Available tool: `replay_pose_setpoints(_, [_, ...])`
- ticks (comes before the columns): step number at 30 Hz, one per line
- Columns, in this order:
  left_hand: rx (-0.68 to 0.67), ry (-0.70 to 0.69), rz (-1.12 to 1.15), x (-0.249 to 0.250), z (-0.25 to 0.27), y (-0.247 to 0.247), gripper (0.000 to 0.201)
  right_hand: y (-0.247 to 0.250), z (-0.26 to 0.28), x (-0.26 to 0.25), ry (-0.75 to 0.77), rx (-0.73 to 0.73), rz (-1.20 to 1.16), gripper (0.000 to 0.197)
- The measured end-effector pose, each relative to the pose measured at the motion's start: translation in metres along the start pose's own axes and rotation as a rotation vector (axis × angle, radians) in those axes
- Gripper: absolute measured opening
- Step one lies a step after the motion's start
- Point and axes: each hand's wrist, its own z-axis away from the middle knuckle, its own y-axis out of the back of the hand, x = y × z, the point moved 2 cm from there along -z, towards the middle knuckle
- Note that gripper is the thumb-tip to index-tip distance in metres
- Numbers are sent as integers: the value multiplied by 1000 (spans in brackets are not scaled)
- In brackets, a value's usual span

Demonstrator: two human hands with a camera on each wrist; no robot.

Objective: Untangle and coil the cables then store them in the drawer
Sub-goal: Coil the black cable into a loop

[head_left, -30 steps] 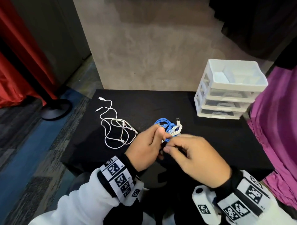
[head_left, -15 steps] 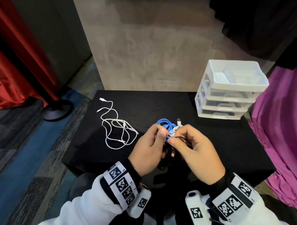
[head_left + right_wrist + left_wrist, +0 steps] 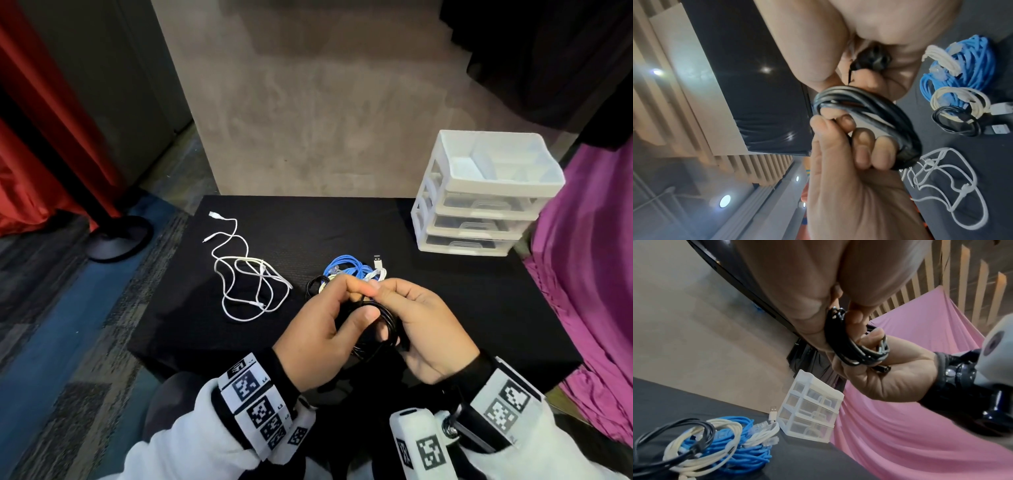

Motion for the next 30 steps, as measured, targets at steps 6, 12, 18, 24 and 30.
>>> replay_pose_setpoints(6, [160, 35, -108, -10, -3, 6, 14, 1, 9, -7, 196, -61, 77, 40])
replay_pose_setpoints(12, [266, 35, -171, -10, -5, 6, 2, 4, 16, -9, 413, -184, 412, 68])
replay_pose_setpoints(18, [229, 250, -29, -15, -10, 0, 15, 4, 9, -7, 618, -49, 721, 68])
replay_pose_setpoints(24, [295, 436, 378, -5, -15, -8, 34, 2, 0, -1, 944, 149, 1111, 29])
replay_pose_setpoints(30, [371, 363, 312, 3, -25, 1, 35, -1, 1, 3, 908, 145, 1046, 22])
